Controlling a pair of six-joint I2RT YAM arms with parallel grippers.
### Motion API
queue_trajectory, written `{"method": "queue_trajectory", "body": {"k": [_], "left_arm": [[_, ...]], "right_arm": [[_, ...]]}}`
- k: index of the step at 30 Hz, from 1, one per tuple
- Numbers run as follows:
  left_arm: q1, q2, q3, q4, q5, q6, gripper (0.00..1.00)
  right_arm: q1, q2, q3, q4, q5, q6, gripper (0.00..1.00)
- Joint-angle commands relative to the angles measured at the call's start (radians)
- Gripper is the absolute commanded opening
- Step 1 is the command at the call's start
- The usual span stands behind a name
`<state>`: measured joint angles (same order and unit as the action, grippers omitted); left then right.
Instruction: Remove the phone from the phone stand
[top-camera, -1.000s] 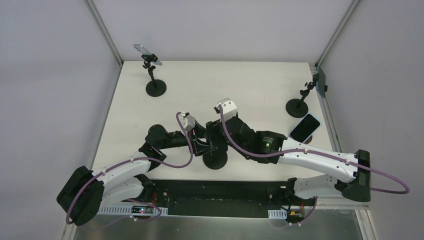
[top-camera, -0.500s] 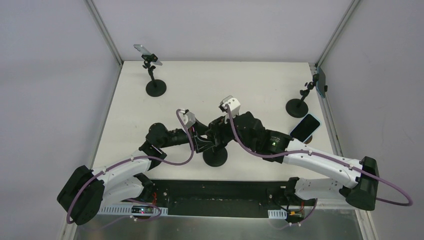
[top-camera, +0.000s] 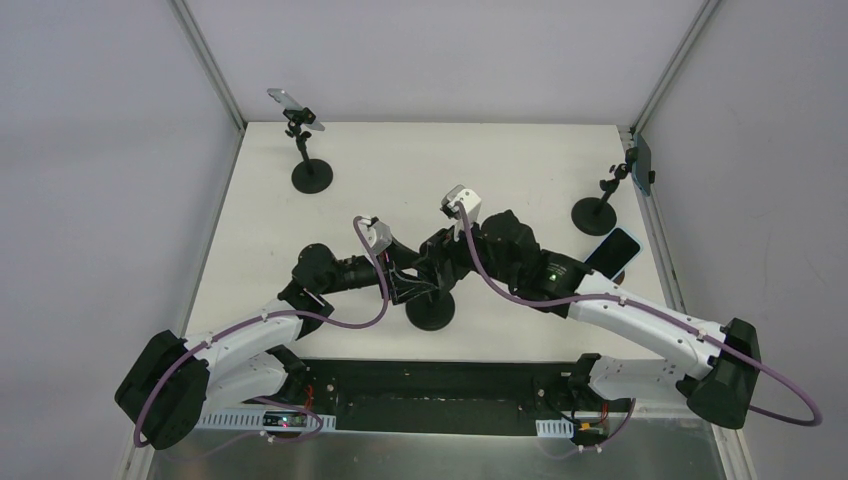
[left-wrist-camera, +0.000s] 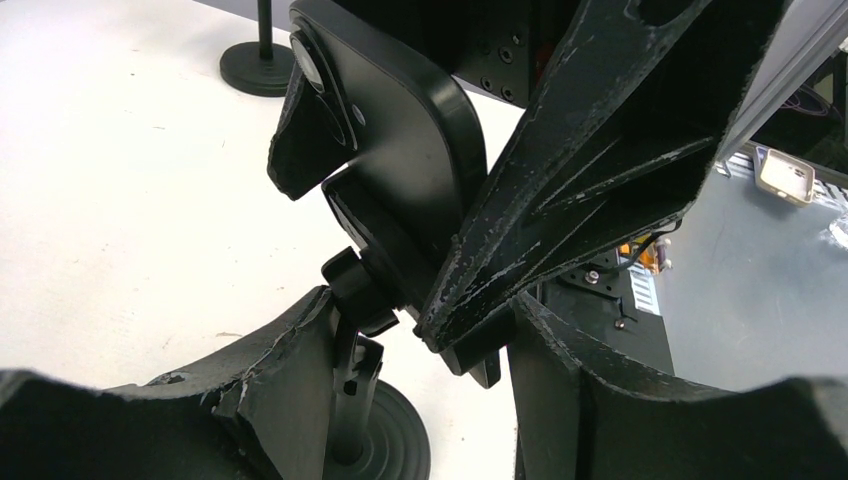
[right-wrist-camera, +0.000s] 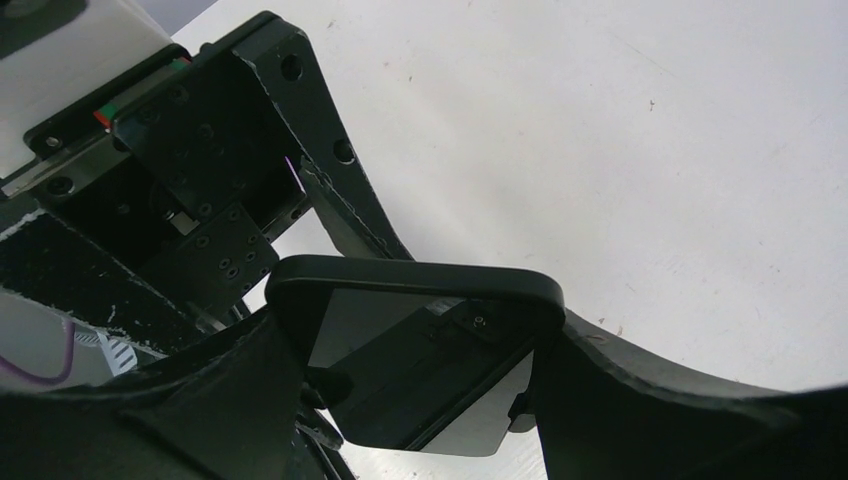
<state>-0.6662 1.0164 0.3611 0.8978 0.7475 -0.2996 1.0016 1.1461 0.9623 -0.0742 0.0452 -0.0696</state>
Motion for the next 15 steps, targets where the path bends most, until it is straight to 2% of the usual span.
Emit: {"method": "queue_trajectory", "body": {"k": [1,15], "left_arm": [[-0.009,-0.044,0.027,0.076,0.193,-0.053,0.00],[-0.009,-0.038,0.027,0.076,0.211,-0.050,0.00]], "right_arm": [[-0.097,-0.008,-0.040,-0.135,0.116,-0.165,0.00],[-0.133,-0.073,-0.046,-0.138,-0.106,-0.164,0.00]]}}
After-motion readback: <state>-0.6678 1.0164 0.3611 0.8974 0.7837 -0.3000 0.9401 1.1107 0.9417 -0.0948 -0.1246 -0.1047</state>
